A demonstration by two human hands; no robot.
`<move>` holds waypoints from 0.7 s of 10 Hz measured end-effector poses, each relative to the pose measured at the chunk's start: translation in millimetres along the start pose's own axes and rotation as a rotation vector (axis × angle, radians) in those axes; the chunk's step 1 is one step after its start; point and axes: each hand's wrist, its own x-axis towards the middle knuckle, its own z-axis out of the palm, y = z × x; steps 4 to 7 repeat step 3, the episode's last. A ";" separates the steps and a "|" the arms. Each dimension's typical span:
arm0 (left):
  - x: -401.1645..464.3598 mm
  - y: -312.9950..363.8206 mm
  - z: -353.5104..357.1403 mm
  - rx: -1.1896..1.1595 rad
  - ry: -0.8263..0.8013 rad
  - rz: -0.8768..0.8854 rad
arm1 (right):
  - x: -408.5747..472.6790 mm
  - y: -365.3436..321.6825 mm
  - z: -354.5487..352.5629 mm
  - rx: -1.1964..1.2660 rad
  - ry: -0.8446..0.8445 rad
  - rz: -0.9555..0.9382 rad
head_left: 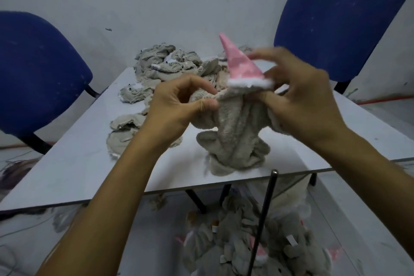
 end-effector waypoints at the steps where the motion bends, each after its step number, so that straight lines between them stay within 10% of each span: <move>1: 0.5 1.3 -5.2 -0.092 -0.014 -0.009 | 4.5 -6.0 -9.4 0.022 -0.032 -0.060; 3: 0.7 8.1 -14.4 -0.382 -0.197 -0.039 | 11.5 -26.0 -44.2 0.290 -0.295 -0.042; 7: 0.7 8.1 -14.4 -0.382 -0.197 -0.039 | 11.5 -26.0 -44.2 0.290 -0.295 -0.042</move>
